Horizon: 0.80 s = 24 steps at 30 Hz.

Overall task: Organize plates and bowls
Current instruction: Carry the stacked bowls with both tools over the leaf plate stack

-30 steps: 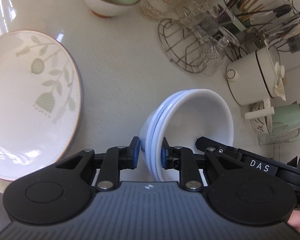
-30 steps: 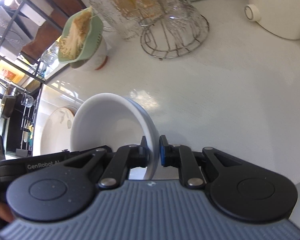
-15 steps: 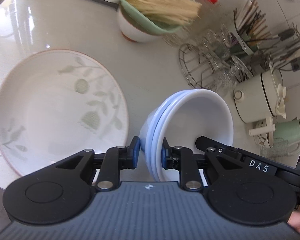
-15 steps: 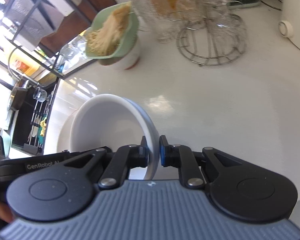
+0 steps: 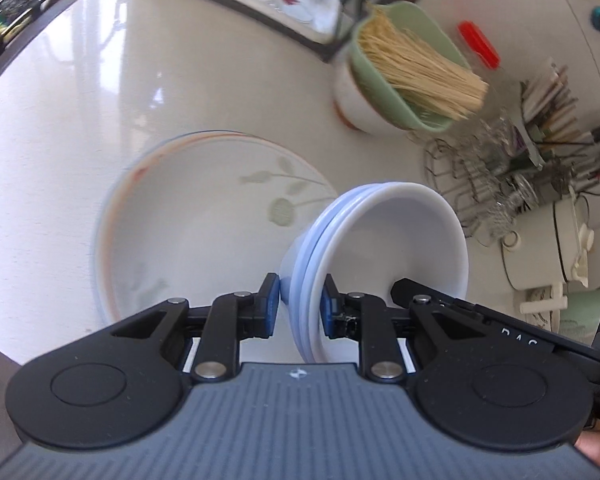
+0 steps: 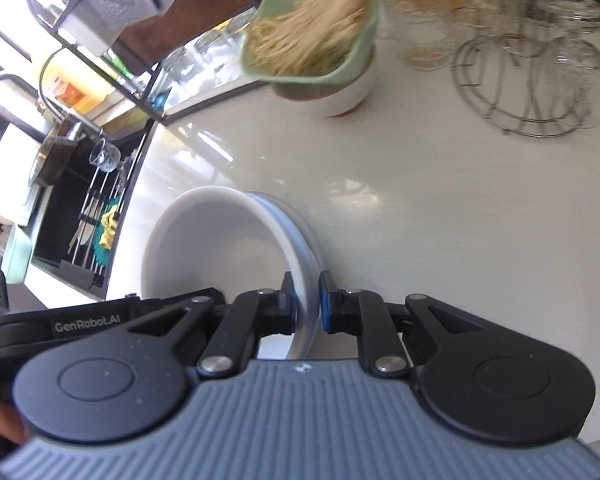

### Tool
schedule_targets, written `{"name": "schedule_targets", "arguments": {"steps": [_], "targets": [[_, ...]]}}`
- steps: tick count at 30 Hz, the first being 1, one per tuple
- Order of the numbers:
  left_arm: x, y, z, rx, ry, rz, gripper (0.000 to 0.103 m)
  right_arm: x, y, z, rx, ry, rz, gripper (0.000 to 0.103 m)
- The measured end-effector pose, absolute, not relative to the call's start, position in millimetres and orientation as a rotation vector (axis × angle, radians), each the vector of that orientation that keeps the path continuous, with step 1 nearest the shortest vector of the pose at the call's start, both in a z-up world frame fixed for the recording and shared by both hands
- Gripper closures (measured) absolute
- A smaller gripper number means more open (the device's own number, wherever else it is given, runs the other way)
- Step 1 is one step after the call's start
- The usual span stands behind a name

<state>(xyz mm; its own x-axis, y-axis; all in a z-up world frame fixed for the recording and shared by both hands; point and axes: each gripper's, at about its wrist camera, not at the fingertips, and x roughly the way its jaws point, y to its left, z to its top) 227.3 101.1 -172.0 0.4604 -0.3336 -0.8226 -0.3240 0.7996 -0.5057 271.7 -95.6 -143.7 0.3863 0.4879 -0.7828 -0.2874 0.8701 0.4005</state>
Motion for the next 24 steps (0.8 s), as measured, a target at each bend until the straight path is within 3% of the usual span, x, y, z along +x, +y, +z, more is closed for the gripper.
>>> {"name": "schedule_targets", "arguments": {"steps": [24], "targets": [[227.6,136.9,-198.8,-0.614,1.186,0.037,0.077,270.0,-39.7,-170.4,0.136,1.118,0.508,0.085]]}}
